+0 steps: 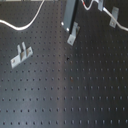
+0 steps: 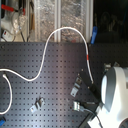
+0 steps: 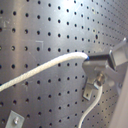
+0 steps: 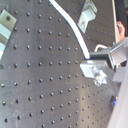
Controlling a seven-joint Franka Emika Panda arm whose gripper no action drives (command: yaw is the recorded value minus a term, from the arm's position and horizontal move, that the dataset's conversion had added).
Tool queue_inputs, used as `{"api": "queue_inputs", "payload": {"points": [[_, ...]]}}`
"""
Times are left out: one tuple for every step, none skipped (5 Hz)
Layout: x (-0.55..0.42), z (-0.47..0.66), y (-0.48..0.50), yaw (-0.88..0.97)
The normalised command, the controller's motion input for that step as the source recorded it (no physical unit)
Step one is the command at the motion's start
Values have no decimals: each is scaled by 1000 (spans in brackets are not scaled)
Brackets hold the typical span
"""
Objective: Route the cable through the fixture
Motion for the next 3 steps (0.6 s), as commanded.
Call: {"api": "queue_inputs", "payload": {"points": [[-36,2,-361,-214],[-98,2,-396,-283],[0,0,0,-9]]}}
